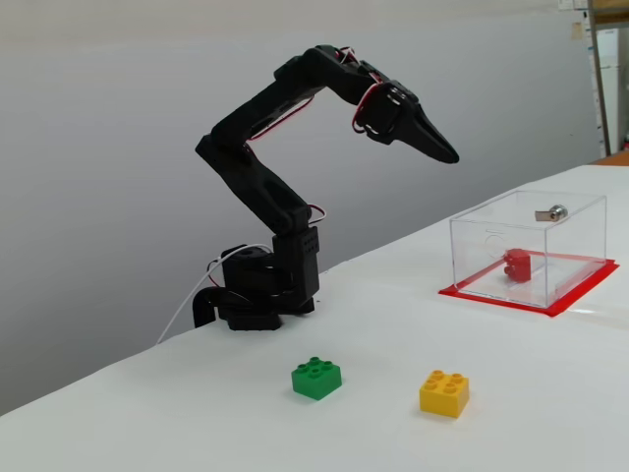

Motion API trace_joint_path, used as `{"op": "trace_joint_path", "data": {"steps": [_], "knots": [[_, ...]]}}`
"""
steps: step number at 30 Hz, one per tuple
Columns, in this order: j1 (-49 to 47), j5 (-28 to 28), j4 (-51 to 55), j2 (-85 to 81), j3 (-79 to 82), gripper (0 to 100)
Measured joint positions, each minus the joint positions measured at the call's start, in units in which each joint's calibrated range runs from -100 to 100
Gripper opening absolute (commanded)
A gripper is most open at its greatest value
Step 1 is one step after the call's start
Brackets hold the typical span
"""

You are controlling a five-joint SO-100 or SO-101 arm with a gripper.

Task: Pick the red lego brick and place it into the transparent box

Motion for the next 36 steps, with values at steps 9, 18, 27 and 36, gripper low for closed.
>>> {"op": "trace_joint_path", "data": {"steps": [9,18,27,36], "knots": [[8.12,-0.20,0.00,-15.22,13.15,1],[14.85,-0.20,0.00,-27.57,27.45,1],[17.74,-0.20,0.00,-38.39,42.98,1],[17.41,-0.20,-0.17,-50.06,58.08,1]]}}
